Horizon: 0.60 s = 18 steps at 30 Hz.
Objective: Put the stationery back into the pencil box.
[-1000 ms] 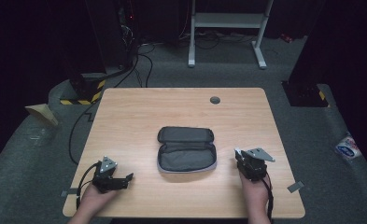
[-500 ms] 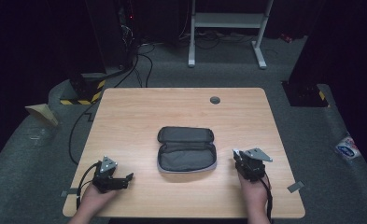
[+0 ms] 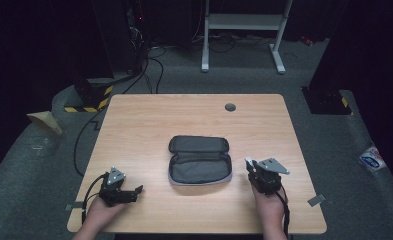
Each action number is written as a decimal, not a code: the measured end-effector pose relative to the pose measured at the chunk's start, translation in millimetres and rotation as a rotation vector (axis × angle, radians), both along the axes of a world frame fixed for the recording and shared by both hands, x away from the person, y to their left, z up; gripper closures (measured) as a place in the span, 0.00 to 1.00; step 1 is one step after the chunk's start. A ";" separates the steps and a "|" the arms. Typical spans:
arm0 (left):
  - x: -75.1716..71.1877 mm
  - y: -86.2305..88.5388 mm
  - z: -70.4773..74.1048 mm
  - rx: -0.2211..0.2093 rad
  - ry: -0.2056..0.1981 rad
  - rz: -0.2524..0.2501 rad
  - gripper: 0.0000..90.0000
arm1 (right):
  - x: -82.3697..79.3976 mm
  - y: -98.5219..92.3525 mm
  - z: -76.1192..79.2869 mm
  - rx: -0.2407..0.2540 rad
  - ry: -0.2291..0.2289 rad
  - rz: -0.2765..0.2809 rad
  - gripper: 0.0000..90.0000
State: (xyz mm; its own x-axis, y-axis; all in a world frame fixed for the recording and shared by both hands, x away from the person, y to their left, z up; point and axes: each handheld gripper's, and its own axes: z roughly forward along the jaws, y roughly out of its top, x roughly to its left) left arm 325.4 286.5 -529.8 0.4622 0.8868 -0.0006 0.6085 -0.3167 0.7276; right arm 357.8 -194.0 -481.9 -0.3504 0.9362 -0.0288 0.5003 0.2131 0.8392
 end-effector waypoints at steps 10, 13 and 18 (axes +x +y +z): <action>-0.9 0.0 -0.1 0.003 -0.004 0.001 0.12 | -5.2 19.8 9.0 0.000 -0.024 0.066 0.81; -0.5 0.2 0.0 0.005 -0.005 -0.002 0.12 | -5.7 25.1 10.9 0.001 -0.027 0.085 0.80; -0.4 0.1 -0.1 0.006 -0.005 -0.001 0.11 | -7.1 41.1 13.2 0.007 -0.032 0.133 0.80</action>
State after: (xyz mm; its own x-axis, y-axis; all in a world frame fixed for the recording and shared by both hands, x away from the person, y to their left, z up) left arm 325.0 286.7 -529.8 0.4634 0.8861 0.0064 0.6047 -0.3215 0.7286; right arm 350.7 -152.9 -468.7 -0.4702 0.8818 -0.0356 0.4408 0.2696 0.8562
